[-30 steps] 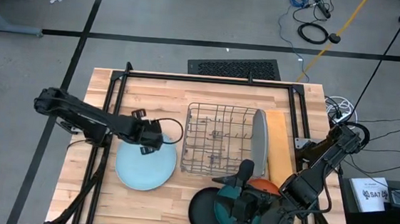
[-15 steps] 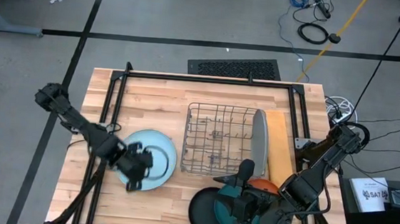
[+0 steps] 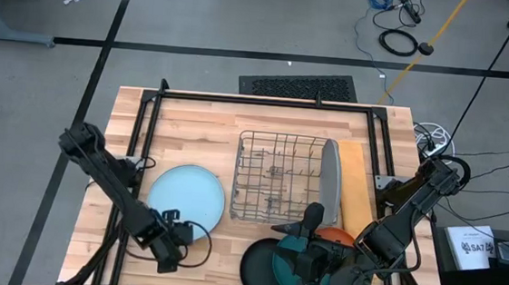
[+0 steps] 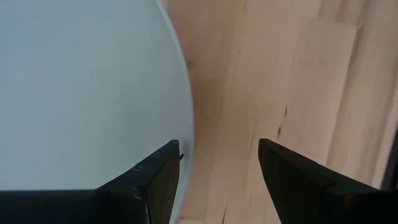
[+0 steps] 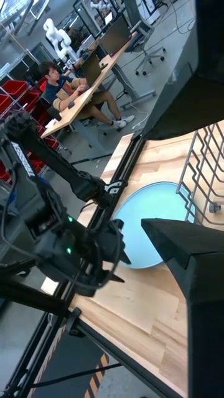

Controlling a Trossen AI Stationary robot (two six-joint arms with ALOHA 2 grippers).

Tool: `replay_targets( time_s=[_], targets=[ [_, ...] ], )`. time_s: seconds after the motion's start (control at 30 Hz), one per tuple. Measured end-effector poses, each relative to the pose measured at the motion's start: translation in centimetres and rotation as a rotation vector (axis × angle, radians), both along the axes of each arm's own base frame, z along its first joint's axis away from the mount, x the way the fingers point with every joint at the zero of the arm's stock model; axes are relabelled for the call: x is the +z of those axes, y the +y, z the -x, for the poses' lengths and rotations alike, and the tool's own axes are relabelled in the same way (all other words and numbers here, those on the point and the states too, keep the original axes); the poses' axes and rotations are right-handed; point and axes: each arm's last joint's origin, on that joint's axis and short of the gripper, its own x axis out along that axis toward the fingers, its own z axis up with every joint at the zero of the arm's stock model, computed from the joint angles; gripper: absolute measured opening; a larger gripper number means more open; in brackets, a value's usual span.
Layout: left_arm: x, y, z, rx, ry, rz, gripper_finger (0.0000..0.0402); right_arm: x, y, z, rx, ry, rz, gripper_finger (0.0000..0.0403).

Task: Sort dishes
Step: Put the light blue plate into the dish rack

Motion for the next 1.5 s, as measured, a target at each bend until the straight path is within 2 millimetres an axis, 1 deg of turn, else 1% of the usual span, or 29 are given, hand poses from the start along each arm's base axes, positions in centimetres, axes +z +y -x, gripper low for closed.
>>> replay_targets(
  time_s=[0.2, 0.37, 0.5, 0.6, 0.8, 0.9, 0.97, 1.03, 1.17, 1.2, 1.33, 1.5],
  targets=[
    [-1.3, -0.2, -0.2, 0.019, 0.017, -0.048, 0.0219, 0.0, 0.0, 0.0, 0.000, 0.000, -0.001, 0.0210],
    [-1.3, -0.1, -0.3, 0.035, -0.028, -0.096, 0.0219, 0.0, 0.0, 0.0, 0.000, 0.000, 0.000, 0.0210],
    [-1.3, 0.3, -0.2, 0.045, -0.041, -0.159, 0.0219, 0.0, 0.0, 0.0, 0.000, 0.000, 0.000, 0.0210],
    [-1.4, 0.4, -0.3, 0.046, -0.043, -0.172, 0.0215, 0.0, 0.0, 0.0, -0.001, 0.000, 0.000, 0.0210],
    [-3.7, 0.2, -0.3, 0.028, 0.012, -0.180, 0.0192, 0.0, 0.0, 0.0, -0.001, 0.000, 0.000, 0.0210],
    [-4.2, 0.1, -0.4, 0.029, 0.029, -0.197, 0.0173, 0.0, 0.0, 0.0, -0.001, 0.000, 0.000, 0.0210],
    [-4.2, 0.1, -0.4, 0.029, 0.030, -0.198, 0.0150, 0.0, 0.0, 0.0, -0.001, 0.000, -0.001, 0.0210],
    [-4.0, 0.0, -0.5, 0.022, 0.025, -0.193, 0.0116, 0.0, 0.0, 0.0, -0.001, -0.001, -0.001, 0.0210],
    [-3.3, -0.5, -1.0, -0.017, 0.006, -0.174, 0.0030, 0.0, 0.0, 0.0, -0.001, -0.001, -0.001, 0.0210],
    [-3.2, -0.6, -1.1, -0.021, 0.000, -0.169, 0.0017, 0.0, 0.0, 0.0, -0.001, -0.002, -0.002, 0.0210],
    [-2.4, -0.8, -1.7, -0.030, 0.012, -0.171, 0.0010, 0.0, 0.0, -0.1, -0.002, -0.003, -0.002, 0.0210],
    [-0.9, -0.7, -2.5, -0.037, 0.024, -0.225, 0.0003, 0.0, 0.0, -0.1, -0.002, -0.005, -0.004, 0.0210]
  ],
)
